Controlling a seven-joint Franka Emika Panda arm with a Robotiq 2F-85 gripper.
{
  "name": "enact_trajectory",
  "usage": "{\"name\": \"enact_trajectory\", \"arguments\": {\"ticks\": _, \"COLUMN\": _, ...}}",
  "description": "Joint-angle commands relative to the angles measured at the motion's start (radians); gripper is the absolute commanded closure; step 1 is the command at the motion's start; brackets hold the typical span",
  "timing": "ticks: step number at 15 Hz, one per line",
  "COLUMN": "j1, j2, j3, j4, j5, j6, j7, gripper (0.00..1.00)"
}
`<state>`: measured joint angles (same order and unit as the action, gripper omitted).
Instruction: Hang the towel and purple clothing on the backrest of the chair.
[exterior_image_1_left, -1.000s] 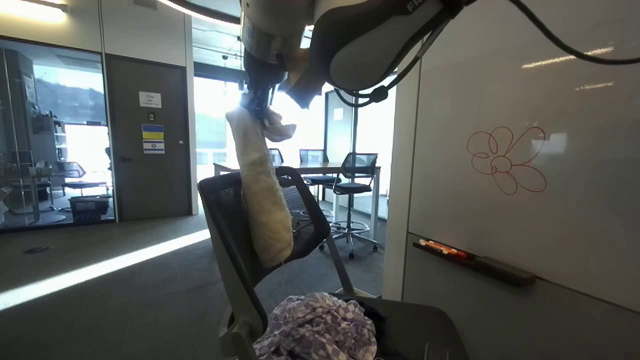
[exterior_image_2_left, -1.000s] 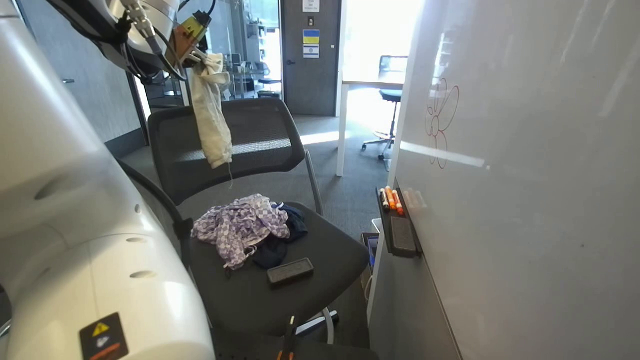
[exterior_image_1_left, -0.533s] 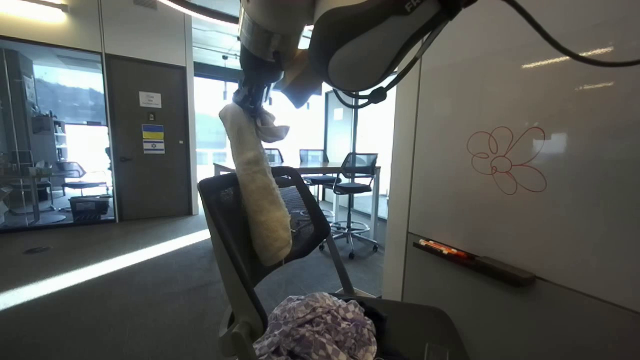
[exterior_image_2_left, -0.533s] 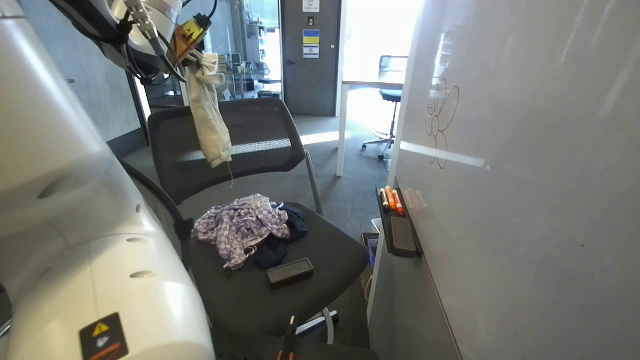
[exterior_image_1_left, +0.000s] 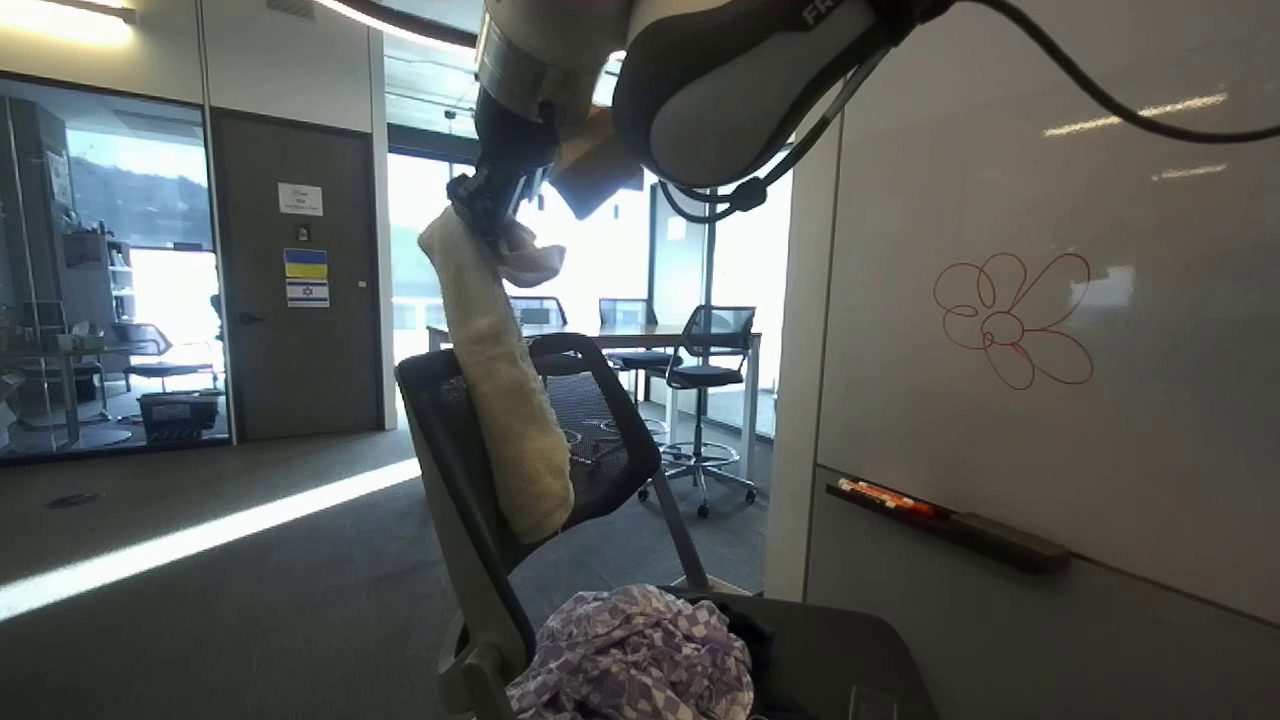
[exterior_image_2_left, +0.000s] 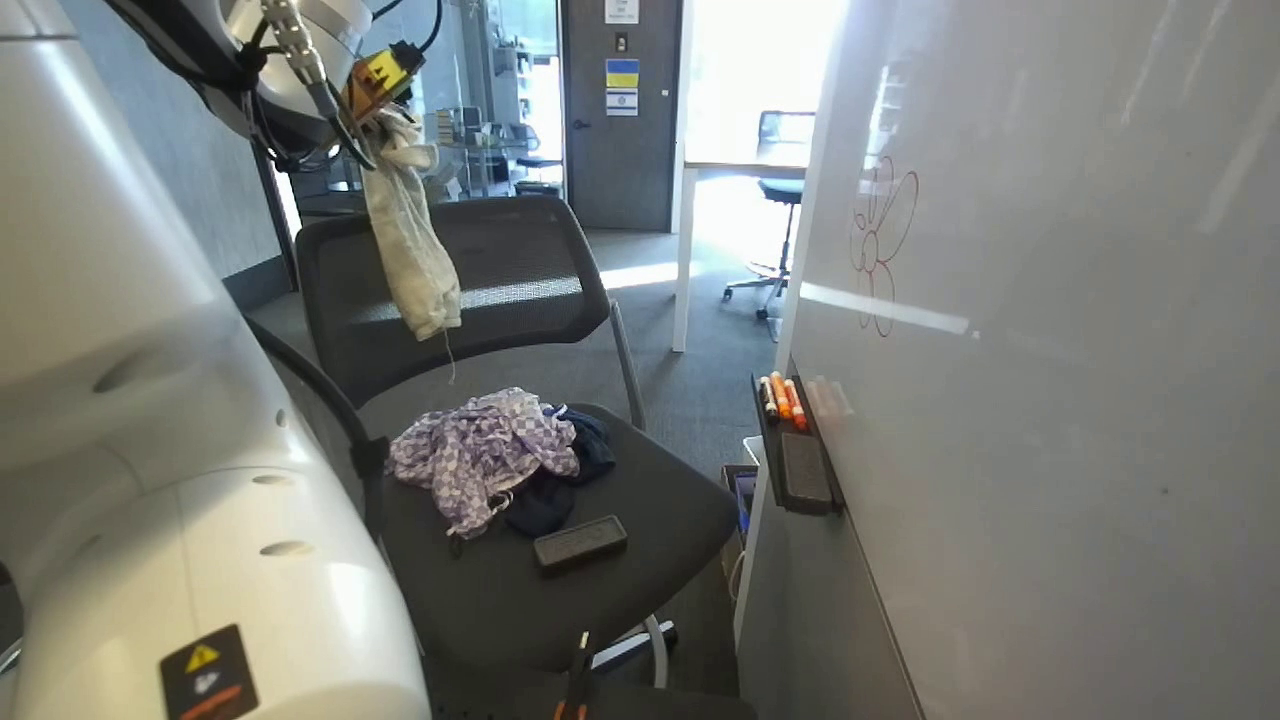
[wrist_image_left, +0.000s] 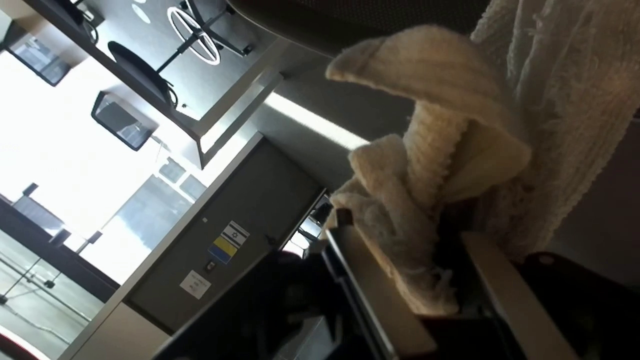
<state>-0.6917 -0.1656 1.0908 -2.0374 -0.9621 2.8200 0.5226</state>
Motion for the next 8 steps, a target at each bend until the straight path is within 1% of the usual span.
{"name": "enact_trajectory", "arguments": {"ticks": 1, "j1": 0.027, "j2": 0.105, "j3": 0.134, "j4": 0.141, "j5": 0.058, "j6": -0.198, "j7": 0.037, "gripper": 0.27}}
{"name": "enact_trajectory", "arguments": {"ticks": 3, "j1": 0.039, "j2": 0.209, "j3": 0.222, "j4": 0.228, "j5": 0.094, "j6": -0.344, "j7": 0.036, "gripper": 0.12}}
{"name": "enact_trajectory", "arguments": {"ticks": 4, "j1": 0.049, "j2": 0.231, "j3": 0.246, "j4": 0.258, "j5": 0.11, "j6": -0.397, "j7": 0.044, "gripper": 0.05}}
{"name": "enact_trajectory", "arguments": {"ticks": 5, "j1": 0.052, "j2": 0.241, "j3": 0.264, "j4": 0.273, "j5": 0.087, "j6": -0.443, "j7": 0.079, "gripper": 0.01}}
{"name": "enact_trajectory", "arguments": {"ticks": 7, "j1": 0.068, "j2": 0.24, "j3": 0.266, "j4": 0.295, "j5": 0.051, "j6": -0.485, "j7": 0.114, "gripper": 0.0}}
{"name": "enact_trajectory", "arguments": {"ticks": 8, "j1": 0.072, "j2": 0.245, "j3": 0.258, "j4": 0.293, "j5": 0.031, "j6": -0.494, "j7": 0.111, "gripper": 0.0}}
